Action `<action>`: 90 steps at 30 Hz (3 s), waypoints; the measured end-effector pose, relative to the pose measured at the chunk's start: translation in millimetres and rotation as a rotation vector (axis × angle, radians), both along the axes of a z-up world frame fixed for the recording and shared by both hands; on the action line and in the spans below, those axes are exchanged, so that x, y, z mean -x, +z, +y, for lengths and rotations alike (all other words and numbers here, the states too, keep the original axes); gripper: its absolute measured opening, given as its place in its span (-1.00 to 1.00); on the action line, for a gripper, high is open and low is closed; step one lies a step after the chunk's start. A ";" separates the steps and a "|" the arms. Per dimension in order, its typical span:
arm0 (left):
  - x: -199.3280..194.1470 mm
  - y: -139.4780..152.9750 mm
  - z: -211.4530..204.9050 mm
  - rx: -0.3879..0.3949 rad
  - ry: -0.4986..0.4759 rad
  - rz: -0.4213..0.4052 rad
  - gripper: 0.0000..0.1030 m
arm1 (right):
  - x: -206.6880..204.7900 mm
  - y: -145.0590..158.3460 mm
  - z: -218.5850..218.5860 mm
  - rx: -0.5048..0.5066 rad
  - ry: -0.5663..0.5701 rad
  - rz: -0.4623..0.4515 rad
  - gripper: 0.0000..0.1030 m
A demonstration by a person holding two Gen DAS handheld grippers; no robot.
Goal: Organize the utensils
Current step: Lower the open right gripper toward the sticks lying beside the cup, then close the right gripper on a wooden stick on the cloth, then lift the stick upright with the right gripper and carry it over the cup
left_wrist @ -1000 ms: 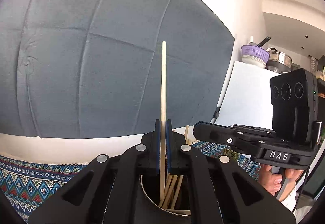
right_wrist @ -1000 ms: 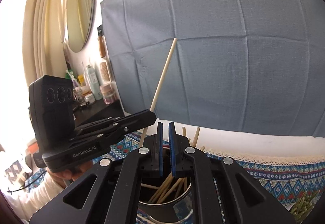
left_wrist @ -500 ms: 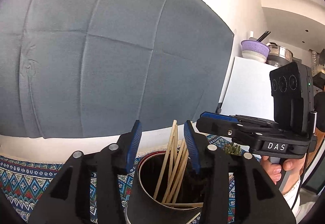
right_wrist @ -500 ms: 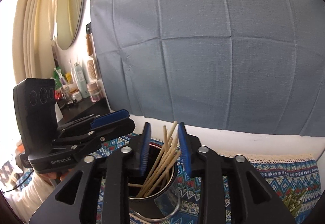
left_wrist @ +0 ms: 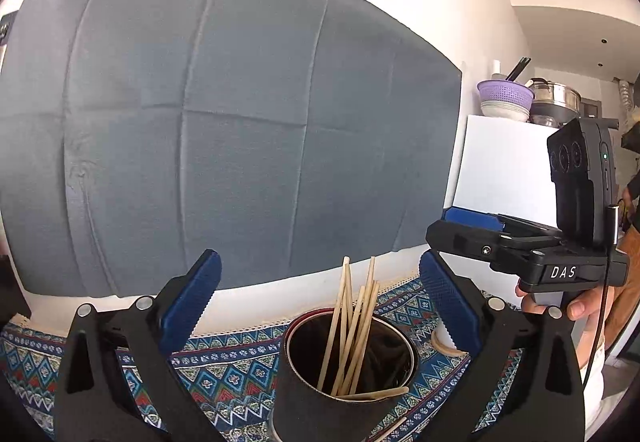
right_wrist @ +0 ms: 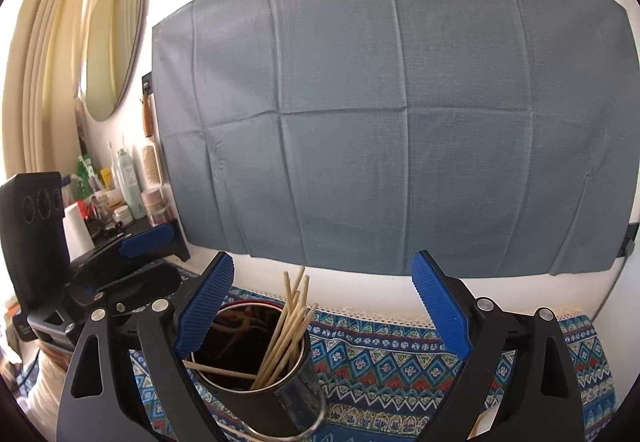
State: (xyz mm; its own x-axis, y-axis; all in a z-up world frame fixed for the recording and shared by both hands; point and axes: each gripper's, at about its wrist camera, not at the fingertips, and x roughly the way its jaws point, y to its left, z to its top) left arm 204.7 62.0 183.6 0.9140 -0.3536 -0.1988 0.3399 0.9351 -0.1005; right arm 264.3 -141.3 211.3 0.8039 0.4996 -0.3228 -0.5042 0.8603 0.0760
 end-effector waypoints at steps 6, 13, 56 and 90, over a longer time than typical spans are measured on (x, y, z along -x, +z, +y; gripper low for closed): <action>24.8 7.5 -1.4 -0.143 0.005 0.008 0.88 | 25.2 11.8 1.9 0.050 0.021 -0.051 0.73; 45.6 3.9 0.1 -0.227 0.005 0.092 0.88 | 46.2 29.3 -2.9 0.100 0.103 -0.061 0.75; 96.2 -164.8 27.5 -0.344 -0.202 0.586 0.88 | 61.8 -191.6 147.0 0.738 0.803 0.268 -0.35; 58.7 -192.2 -64.4 -0.596 -0.391 0.619 0.88 | 50.9 -180.3 40.2 0.447 0.592 0.456 -0.91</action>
State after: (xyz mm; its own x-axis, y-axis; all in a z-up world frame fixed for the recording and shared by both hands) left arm 146.0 -2.4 -8.5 0.4233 -0.2964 -0.8561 0.6865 0.7216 0.0896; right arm 213.5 -101.0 31.0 0.1962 0.5442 -0.8157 -0.8806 0.4637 0.0975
